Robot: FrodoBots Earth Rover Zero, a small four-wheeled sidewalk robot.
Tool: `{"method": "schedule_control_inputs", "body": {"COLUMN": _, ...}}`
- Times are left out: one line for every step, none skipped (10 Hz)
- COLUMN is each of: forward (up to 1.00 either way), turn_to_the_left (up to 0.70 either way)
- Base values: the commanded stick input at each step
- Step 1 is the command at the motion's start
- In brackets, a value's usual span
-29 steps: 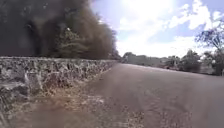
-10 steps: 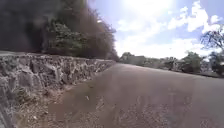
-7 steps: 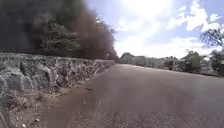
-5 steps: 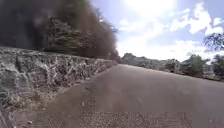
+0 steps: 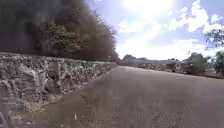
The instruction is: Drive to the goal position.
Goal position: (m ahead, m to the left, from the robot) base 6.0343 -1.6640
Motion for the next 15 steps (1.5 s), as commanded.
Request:
{"method": "schedule_control_inputs", "body": {"forward": 0.5, "turn_to_the_left": 0.0}}
{"method": "schedule_control_inputs", "body": {"forward": 0.5, "turn_to_the_left": 0.0}}
{"method": "schedule_control_inputs", "body": {"forward": 0.5, "turn_to_the_left": 0.0}}
{"method": "schedule_control_inputs", "body": {"forward": 0.5, "turn_to_the_left": 0.0}}
{"method": "schedule_control_inputs", "body": {"forward": 0.5, "turn_to_the_left": 0.0}}
{"method": "schedule_control_inputs", "body": {"forward": 0.5, "turn_to_the_left": 0.0}}
{"method": "schedule_control_inputs", "body": {"forward": 0.5, "turn_to_the_left": 0.0}}
{"method": "schedule_control_inputs", "body": {"forward": 0.5, "turn_to_the_left": 0.0}}
{"method": "schedule_control_inputs", "body": {"forward": 0.5, "turn_to_the_left": -0.5}}
{"method": "schedule_control_inputs", "body": {"forward": 0.5, "turn_to_the_left": -0.5}}
{"method": "schedule_control_inputs", "body": {"forward": 0.5, "turn_to_the_left": 0.0}}
{"method": "schedule_control_inputs", "body": {"forward": 0.5, "turn_to_the_left": 0.0}}
{"method": "schedule_control_inputs", "body": {"forward": 0.5, "turn_to_the_left": 0.0}}
{"method": "schedule_control_inputs", "body": {"forward": 0.5, "turn_to_the_left": 0.0}}
{"method": "schedule_control_inputs", "body": {"forward": 0.5, "turn_to_the_left": 0.0}}
